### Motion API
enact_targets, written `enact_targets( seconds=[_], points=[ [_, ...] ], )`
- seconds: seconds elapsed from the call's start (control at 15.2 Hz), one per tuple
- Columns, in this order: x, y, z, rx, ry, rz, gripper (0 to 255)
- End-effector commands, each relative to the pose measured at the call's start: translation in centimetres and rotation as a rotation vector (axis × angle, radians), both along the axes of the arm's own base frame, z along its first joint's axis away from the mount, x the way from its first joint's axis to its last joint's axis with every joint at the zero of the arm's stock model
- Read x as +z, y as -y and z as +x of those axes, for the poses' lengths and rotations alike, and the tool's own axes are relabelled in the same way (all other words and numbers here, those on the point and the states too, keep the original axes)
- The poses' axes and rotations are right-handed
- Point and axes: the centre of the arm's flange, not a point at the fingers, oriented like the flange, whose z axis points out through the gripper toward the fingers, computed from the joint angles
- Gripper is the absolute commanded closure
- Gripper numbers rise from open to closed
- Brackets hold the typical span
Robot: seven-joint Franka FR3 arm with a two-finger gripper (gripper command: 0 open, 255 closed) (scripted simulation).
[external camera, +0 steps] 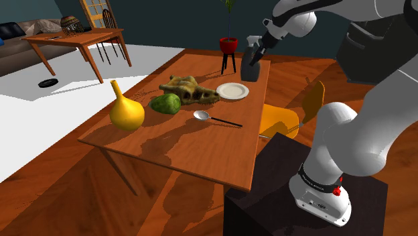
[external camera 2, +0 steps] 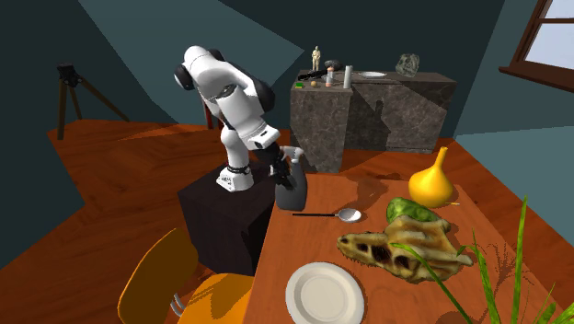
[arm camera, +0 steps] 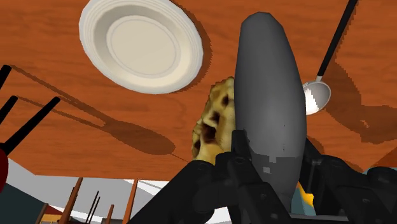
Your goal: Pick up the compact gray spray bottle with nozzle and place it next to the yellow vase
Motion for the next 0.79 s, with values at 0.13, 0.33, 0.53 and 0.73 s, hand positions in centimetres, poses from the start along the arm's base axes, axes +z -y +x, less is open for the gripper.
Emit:
enact_targets(
  seconds=[0.13, 0.33, 0.53, 0.73],
  points=[
    [2.2, 0.1, 0.0, 0.000, 0.000, 0.000, 255],
    [3.8, 0.1, 0.0, 0.000, 0.000, 0.000, 255],
    [5.3, 0.1, 0.0, 0.000, 0.000, 0.000, 255],
    [6.9, 0.1, 0.0, 0.000, 0.000, 0.000, 255]
  ],
)
